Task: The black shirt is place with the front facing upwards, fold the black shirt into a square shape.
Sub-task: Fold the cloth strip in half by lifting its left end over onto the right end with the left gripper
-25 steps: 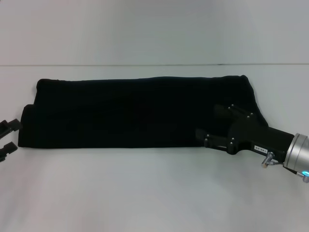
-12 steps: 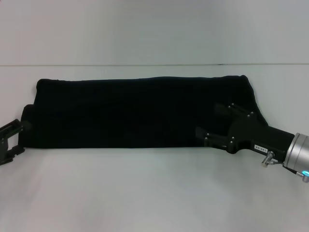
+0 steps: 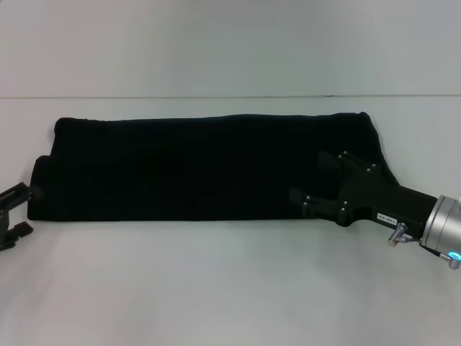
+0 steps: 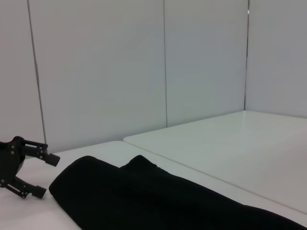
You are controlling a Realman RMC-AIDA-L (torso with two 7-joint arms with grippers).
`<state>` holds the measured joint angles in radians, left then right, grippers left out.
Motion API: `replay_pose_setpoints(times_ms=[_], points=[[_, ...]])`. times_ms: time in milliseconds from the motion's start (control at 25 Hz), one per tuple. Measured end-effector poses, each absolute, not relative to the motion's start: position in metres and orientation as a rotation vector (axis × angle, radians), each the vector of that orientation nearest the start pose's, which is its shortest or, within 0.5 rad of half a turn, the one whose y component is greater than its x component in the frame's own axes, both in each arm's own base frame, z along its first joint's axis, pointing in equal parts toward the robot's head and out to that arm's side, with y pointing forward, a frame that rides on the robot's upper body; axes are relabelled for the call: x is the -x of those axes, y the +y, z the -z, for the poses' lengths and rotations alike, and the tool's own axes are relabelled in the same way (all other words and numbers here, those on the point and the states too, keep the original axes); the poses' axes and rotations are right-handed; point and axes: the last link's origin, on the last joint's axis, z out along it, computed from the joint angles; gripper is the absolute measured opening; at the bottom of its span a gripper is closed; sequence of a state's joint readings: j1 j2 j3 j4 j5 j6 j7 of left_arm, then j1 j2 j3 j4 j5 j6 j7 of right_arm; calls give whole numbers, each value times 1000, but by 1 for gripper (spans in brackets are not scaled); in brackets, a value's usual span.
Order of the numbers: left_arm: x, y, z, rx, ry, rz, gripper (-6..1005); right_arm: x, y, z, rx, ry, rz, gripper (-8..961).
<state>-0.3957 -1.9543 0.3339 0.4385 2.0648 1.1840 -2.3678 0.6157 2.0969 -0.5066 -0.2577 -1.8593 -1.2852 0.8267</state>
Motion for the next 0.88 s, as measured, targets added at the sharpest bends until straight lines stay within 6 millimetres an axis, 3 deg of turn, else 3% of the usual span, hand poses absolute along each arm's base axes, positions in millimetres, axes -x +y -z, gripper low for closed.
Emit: replay_pose_setpoints(times_ms=[520, 880], points=[[404, 312, -55, -1837, 2871, -1282, 911, -267, 347, 51, 2451, 414, -754, 943], [392, 330, -45, -1840, 2859, -1270, 908, -266, 346, 52, 2448, 410, -759, 942]])
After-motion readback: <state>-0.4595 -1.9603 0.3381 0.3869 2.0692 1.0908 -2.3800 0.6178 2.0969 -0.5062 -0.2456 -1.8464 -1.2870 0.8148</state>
